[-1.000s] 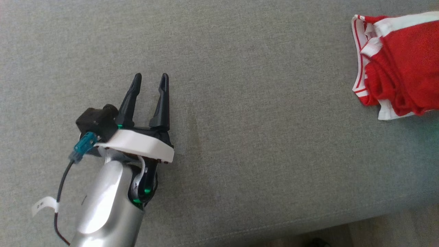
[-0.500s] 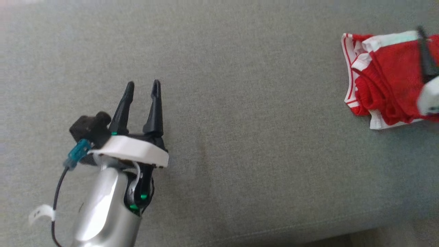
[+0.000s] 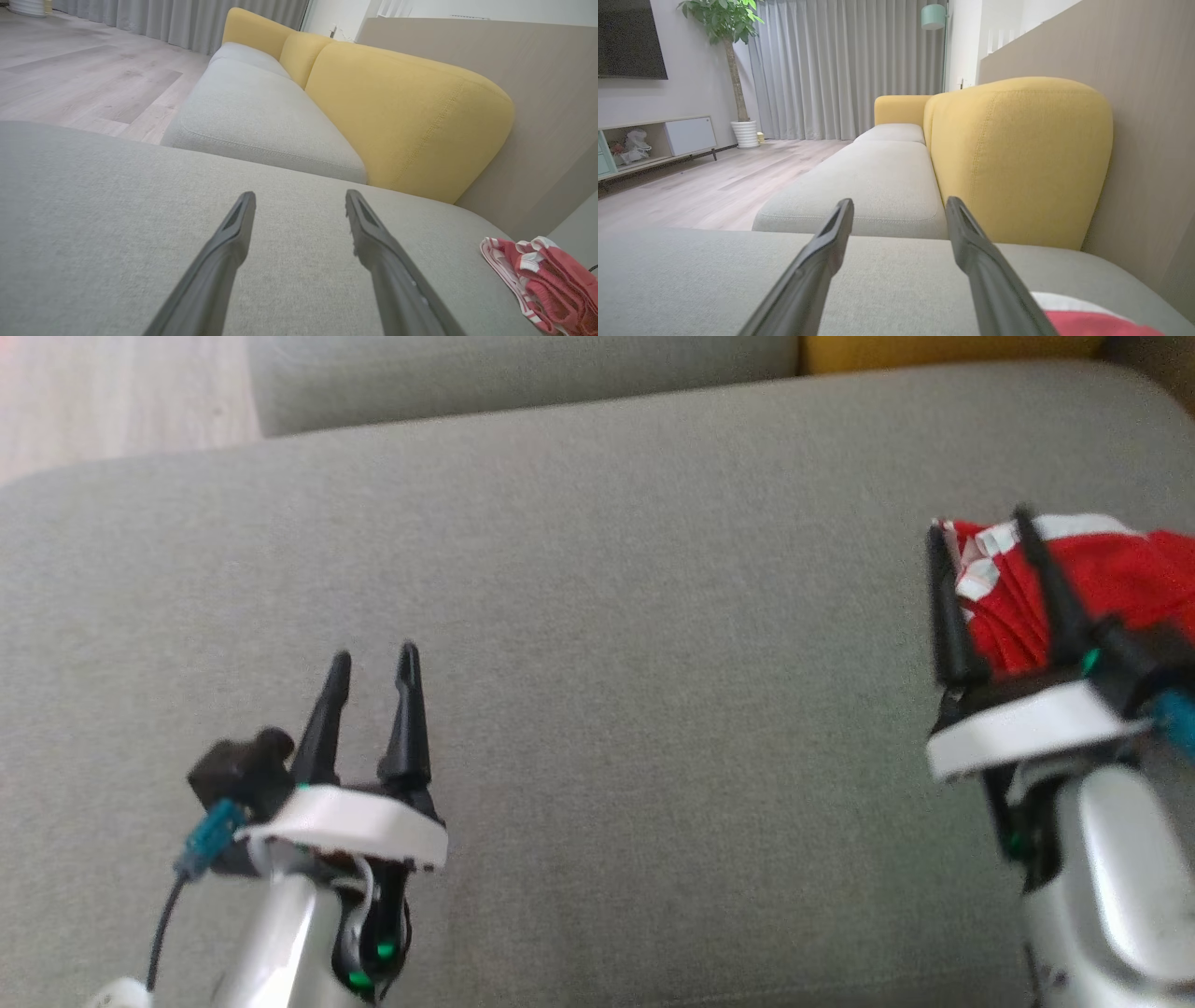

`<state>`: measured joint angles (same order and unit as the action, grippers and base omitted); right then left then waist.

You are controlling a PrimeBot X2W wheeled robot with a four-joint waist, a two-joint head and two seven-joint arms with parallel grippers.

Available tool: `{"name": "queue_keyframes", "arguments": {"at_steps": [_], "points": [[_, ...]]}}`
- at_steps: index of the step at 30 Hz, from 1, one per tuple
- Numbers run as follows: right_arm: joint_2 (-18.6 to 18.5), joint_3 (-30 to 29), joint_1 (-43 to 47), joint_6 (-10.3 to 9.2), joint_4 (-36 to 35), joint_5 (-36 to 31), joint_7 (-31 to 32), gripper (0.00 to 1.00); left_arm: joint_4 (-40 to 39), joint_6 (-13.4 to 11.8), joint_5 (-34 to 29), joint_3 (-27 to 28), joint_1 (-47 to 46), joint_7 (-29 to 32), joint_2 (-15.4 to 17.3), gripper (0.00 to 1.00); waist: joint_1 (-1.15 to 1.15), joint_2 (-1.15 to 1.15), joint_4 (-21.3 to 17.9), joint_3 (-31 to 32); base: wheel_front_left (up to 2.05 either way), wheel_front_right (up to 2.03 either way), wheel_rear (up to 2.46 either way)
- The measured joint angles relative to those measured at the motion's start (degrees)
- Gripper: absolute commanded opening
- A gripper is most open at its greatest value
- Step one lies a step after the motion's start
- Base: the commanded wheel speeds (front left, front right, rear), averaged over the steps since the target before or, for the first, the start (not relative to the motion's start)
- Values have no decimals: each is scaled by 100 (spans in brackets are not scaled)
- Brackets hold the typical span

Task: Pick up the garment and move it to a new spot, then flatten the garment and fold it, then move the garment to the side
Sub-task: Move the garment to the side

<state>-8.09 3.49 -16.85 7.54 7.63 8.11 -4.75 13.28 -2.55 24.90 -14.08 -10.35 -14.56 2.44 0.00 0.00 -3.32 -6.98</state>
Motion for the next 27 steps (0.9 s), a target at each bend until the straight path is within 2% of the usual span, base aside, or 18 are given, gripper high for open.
{"name": "queue_keyframes", "arguments": {"at_steps": [6,11,17,27], "points": [[425,-165,679,0,263,-149,-545,100,-5,-82,-86,22,441,1,8,100,0,0,206,310,0,0,0],[505,-140,960,0,428,-269,-724,100,-97,-155,-112,110,571,1,15,100,0,0,300,351,0,0,0],[513,79,935,0,510,-196,-771,100,-371,-151,-120,269,572,1,15,100,0,0,285,344,0,0,0],[513,111,934,0,591,-110,-837,100,-393,-207,-183,347,660,1,15,100,0,0,233,355,0,0,0]]}}
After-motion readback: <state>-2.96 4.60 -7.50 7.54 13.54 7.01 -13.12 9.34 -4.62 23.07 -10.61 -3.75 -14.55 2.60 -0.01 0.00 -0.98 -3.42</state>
